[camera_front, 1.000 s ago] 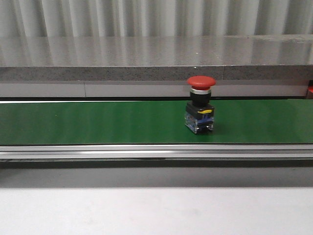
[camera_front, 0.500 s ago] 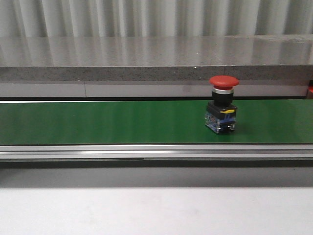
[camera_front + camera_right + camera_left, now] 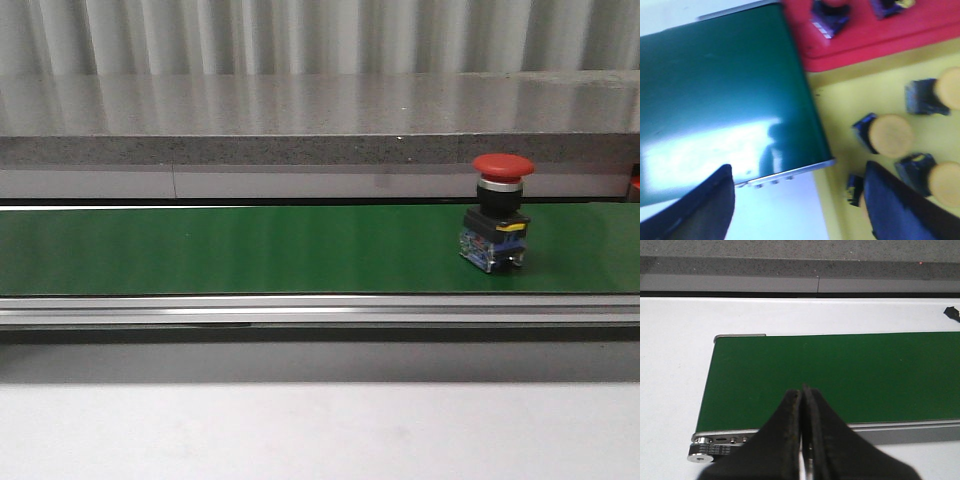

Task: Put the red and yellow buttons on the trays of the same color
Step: 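Lower the right gripper onto the red button at the belt's end and grasp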

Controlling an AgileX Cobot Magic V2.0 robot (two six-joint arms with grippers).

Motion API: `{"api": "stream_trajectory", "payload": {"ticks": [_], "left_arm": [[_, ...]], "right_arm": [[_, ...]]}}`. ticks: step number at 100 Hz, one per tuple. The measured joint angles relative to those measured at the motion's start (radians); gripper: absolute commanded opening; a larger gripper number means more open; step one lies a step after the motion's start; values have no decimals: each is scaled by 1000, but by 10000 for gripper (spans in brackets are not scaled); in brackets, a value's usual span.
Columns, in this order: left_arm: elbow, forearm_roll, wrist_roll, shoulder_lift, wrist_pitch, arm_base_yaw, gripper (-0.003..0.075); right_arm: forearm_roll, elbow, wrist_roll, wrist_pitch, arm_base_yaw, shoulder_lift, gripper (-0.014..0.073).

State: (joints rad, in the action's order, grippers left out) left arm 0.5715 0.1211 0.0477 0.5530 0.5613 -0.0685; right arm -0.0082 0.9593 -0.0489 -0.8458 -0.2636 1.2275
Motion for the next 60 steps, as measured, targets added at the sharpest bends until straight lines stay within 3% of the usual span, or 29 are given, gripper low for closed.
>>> {"api": "stream_trajectory", "payload": {"ticks": [30,60], "left_arm": [[0,0,0,0,0,0,-20],[0,0,0,0,0,0,-20]], "right_arm": [[8,0,54,-29,299,0,541],[41,0,84,-23,410,0,541]]}}
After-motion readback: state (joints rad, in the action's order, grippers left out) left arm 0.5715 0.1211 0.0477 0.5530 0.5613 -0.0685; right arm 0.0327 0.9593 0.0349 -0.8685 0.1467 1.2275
